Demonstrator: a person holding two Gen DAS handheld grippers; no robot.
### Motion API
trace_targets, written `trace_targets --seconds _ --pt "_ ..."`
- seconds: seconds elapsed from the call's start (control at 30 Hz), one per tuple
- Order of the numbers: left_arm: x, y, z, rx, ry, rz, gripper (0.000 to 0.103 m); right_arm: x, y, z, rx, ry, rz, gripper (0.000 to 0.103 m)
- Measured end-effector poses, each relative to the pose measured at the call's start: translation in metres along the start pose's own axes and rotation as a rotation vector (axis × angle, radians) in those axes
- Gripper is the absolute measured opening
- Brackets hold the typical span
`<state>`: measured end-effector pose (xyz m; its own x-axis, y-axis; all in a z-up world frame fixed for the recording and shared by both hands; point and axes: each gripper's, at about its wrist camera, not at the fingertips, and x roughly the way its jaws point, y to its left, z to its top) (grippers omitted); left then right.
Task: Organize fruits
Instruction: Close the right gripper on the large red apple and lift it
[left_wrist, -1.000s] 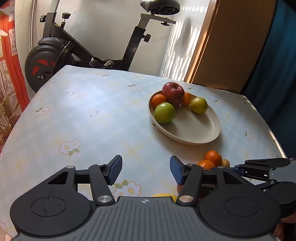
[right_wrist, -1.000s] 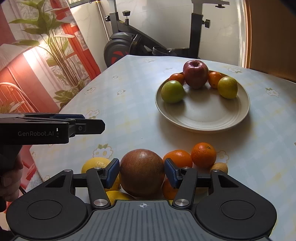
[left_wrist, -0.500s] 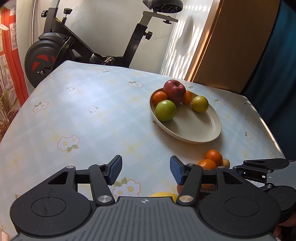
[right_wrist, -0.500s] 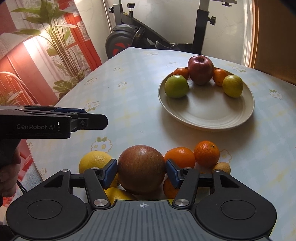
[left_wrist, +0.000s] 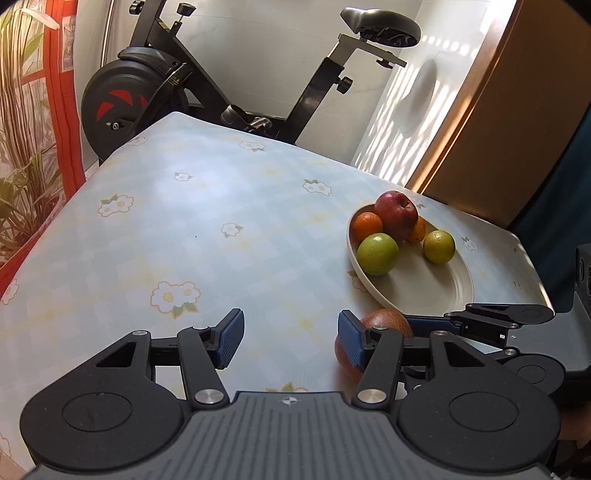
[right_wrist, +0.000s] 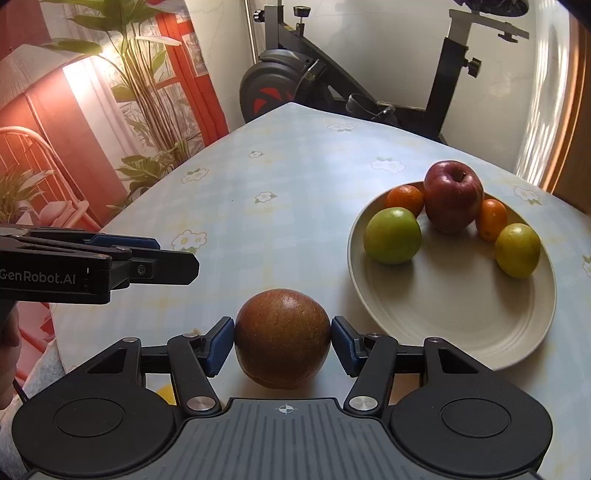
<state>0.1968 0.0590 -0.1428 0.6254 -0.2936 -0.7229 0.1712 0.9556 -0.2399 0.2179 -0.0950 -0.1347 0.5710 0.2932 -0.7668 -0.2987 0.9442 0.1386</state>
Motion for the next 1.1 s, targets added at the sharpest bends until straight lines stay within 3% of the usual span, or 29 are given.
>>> trace_targets --seconds 0.2,0.43,1.1 --pt "0.021 0.007 0.013 -0.037 0.041 0.0 0.056 0.015 0.003 0.01 -0.041 -0.038 0.011 0.054" --pt "0.043 0.008 0.017 -0.08 0.106 -0.05 0.055 0.001 -0.01 -0.011 0.01 -0.067 0.041 0.054" --pt "0.041 -0.036 0.003 0.028 0.152 -0.175 0.055 -0.023 -0.016 -0.048 0.089 -0.072 0.048 0.054"
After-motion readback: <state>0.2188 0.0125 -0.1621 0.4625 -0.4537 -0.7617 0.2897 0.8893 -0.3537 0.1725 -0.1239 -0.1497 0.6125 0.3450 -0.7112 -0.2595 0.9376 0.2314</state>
